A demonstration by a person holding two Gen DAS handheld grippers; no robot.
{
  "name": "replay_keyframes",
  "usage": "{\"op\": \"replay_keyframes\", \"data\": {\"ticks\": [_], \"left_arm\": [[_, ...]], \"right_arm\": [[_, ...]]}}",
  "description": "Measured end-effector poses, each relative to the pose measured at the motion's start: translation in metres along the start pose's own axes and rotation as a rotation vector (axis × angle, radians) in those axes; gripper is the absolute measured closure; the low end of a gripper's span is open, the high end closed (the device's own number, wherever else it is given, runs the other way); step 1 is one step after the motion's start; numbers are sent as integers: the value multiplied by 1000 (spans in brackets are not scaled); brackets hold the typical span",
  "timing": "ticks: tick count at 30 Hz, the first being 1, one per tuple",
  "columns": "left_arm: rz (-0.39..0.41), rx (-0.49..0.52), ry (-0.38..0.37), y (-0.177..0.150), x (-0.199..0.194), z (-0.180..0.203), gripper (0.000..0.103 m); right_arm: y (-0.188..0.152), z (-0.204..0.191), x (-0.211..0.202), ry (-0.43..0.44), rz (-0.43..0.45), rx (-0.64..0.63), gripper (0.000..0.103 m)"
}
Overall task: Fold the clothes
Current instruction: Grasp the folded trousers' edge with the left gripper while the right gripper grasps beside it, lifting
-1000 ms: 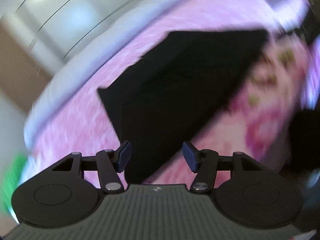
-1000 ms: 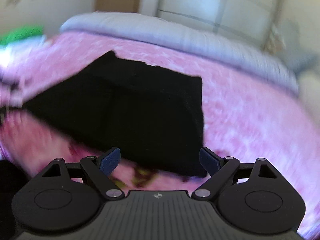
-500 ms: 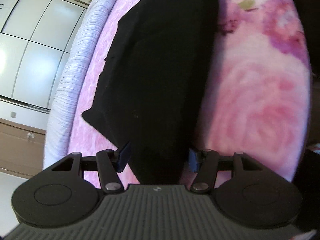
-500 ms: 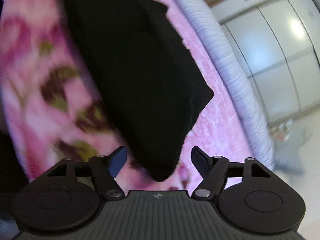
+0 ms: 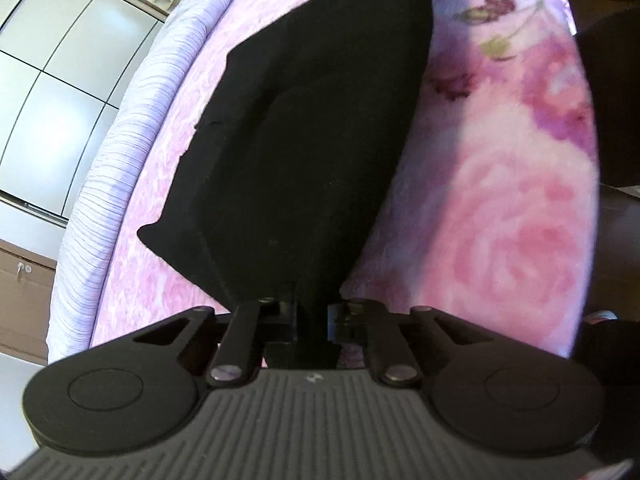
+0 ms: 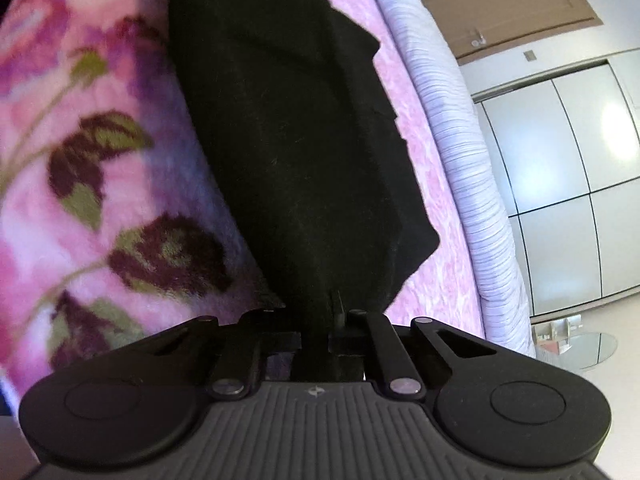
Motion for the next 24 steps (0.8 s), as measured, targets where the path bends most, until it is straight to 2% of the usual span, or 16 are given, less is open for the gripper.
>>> {"op": "replay_keyframes", "data": {"ticks": [4, 12, 17, 20, 24], "left_arm": [[21, -50, -32, 2, -30, 11, 95], [31, -81, -67, -5, -117, 60, 95], [19, -109, -89, -7, -152, 73, 95], [29, -137, -79, 3, -167, 48, 94], [56, -152, -58, 19, -173, -11, 94]], "right_arm": [[0, 3, -27, 30, -1, 53, 96], [-21, -45, -117, 134, -31, 100, 95], [-29, -70, -171, 209, -41, 95, 95], [-24, -56, -192, 246, -22, 99, 95], [-12, 6, -199, 259, 45, 165, 95]]}}
Point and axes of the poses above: each gripper's, at about its wrist camera, not at the fingertips, and x roughly the way its jaws point, z to its right, y to its top, the point moved 4 cm from there along x, roughly the way its jaws point
